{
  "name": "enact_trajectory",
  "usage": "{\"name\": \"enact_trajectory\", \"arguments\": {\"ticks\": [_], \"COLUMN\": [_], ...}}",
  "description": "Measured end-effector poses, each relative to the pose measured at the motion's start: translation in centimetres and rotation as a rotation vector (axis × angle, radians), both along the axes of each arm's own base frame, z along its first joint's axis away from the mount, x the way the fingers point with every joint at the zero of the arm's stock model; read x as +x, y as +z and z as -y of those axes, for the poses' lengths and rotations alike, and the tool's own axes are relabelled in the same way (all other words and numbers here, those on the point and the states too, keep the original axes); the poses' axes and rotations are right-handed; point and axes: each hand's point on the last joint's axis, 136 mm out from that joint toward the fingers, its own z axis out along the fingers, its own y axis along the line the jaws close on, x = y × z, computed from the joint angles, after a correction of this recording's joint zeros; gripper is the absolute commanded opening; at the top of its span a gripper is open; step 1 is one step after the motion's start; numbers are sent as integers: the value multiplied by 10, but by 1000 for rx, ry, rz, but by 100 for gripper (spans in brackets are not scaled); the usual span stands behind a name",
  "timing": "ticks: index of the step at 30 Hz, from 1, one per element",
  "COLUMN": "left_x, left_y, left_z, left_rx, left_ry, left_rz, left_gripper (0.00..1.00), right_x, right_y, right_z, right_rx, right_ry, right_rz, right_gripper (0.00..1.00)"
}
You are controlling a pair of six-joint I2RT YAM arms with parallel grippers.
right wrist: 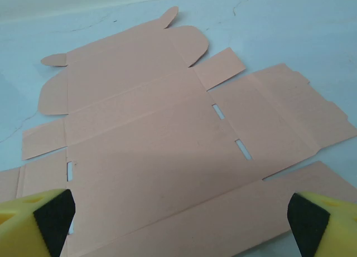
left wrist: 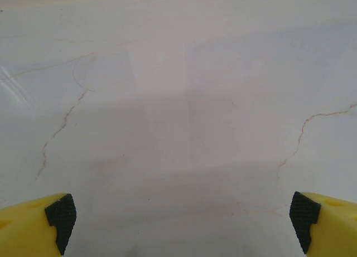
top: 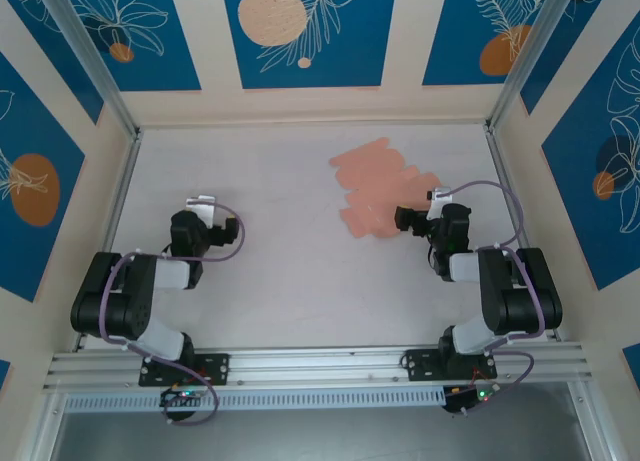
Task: Fold the paper box
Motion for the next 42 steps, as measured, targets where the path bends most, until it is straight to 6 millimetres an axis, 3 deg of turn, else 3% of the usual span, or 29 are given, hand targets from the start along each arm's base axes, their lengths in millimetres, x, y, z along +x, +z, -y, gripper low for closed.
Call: {"name": "enact_trajectory", "arguments": {"ticks": [28,32,36,42], "left_x": [0,0,-4,-19], "left_y": [0,2,28,99], "left_z": [0,0,-1,-7], "left_rx": [0,0,-3,-93], "left_ry": [0,0,6,57], "left_rz": [-1,-1,44,166], "left_gripper": [100,100,100,100], "right_x": [2,12,17,3], "right_y": [0,16,56,99], "right_z": [2,14,30,42], "right_rx": [-2,-2,41,210], "right_ry": [-7,-55,-131,-279], "right_rz": [-10,-36,-26,-146], "right_gripper": [100,100,100,100]}}
